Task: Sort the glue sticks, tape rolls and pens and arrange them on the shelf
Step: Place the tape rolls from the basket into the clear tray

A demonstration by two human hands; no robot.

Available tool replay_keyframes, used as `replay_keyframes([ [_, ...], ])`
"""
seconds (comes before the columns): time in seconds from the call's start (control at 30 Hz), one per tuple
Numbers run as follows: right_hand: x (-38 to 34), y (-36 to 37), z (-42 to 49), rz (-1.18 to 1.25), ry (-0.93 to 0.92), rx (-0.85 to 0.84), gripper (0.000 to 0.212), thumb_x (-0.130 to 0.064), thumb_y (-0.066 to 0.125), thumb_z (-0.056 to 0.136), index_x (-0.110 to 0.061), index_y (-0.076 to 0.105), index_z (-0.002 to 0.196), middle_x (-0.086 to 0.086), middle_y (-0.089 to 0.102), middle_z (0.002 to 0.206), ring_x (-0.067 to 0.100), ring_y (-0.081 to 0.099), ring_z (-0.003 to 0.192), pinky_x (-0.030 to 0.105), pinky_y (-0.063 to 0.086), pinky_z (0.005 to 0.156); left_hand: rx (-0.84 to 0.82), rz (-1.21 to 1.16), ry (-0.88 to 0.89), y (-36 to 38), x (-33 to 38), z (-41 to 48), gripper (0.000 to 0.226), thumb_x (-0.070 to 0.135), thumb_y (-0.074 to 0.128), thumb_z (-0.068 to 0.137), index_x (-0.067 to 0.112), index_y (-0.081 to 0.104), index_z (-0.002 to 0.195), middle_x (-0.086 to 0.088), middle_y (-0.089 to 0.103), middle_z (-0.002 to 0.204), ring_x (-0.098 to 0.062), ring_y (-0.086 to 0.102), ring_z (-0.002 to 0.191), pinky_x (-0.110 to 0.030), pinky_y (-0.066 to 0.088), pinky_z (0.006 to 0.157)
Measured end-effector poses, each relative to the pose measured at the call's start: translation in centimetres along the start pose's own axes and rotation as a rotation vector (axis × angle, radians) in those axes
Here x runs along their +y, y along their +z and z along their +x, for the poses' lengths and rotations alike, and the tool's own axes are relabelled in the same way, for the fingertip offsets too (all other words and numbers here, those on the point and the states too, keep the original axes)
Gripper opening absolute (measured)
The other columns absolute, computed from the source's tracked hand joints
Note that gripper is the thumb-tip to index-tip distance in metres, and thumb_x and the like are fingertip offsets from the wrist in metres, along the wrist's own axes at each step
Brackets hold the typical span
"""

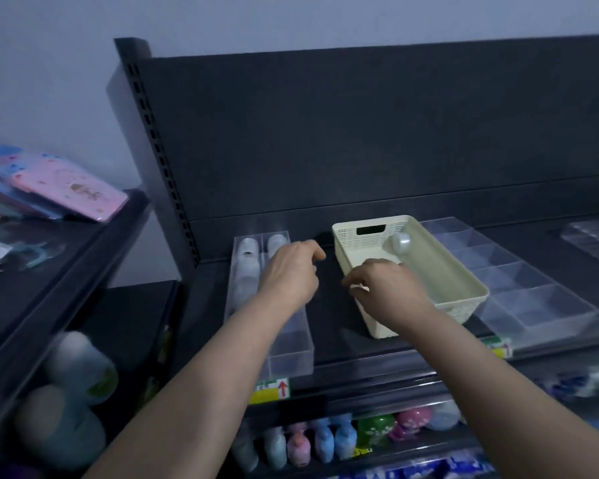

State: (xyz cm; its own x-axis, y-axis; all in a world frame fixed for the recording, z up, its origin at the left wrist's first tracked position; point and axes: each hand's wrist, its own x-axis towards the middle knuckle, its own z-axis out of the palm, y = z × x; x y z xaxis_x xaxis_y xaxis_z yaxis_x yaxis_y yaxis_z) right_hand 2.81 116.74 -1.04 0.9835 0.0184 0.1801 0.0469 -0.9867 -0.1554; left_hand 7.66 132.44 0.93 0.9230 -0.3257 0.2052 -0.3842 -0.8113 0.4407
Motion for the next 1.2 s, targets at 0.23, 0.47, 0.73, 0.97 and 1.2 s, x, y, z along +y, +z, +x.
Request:
replay_keyframes([
  [0.23,11.2,-1.9,-0.5,0.010,0.265,0.040,0.033,-0.020,0.044,0.095,-0.039,0.067,0.110,-0.011,0.067,0.111,0.019,0.061,0.102,0.028,0.042,0.073,-0.201,-0.030,0.097,6.3,7.8,5.6,0.019,0.019,0.066,0.087,0.024,0.071,0.104,0.004,0.068,0.110,-0.016,0.062,0.103,-0.033,0.051,0.091],
  [0.47,15.9,-1.9,1.6,0.054,0.215,0.026,0.034,-0.019,0.045,0.093,-0.037,0.067,0.110,-0.014,0.067,0.112,0.015,0.058,0.108,0.030,0.044,0.082,-0.561,0.250,0.065,13.0,12.2,9.3,0.032,0.030,0.080,0.074,0.019,0.072,0.103,-0.002,0.066,0.107,-0.021,0.064,0.096,-0.033,0.054,0.083],
  [0.73,17.2,-0.3,8.5,0.153,0.151,-0.021,0.034,-0.008,0.051,0.088,-0.021,0.064,0.117,0.005,0.066,0.115,0.028,0.060,0.106,0.036,0.050,0.085,-0.397,0.350,-0.060,11.0,10.4,12.6,0.006,0.020,0.062,0.083,0.015,0.058,0.082,-0.006,0.061,0.096,-0.025,0.058,0.090,-0.029,0.041,0.067],
  [0.97,15.0,1.7,13.3,-0.057,0.140,-0.189,0.036,0.004,0.046,0.088,-0.006,0.053,0.122,0.013,0.054,0.123,0.029,0.056,0.114,0.033,0.047,0.084,-0.144,0.274,-0.204,8.7,7.8,13.1,0.016,0.023,0.059,0.085,0.012,0.057,0.096,-0.006,0.063,0.101,-0.029,0.059,0.096,-0.030,0.041,0.067],
  [1.2,15.0,2.9,15.0,-0.023,0.164,-0.120,0.033,0.004,0.049,0.086,-0.005,0.049,0.117,0.015,0.053,0.118,0.030,0.055,0.110,0.035,0.047,0.079,0.039,0.062,-0.218,7.8,6.5,12.8,0.012,0.026,0.059,0.084,0.020,0.058,0.094,0.005,0.067,0.088,-0.019,0.062,0.086,-0.034,0.052,0.075],
])
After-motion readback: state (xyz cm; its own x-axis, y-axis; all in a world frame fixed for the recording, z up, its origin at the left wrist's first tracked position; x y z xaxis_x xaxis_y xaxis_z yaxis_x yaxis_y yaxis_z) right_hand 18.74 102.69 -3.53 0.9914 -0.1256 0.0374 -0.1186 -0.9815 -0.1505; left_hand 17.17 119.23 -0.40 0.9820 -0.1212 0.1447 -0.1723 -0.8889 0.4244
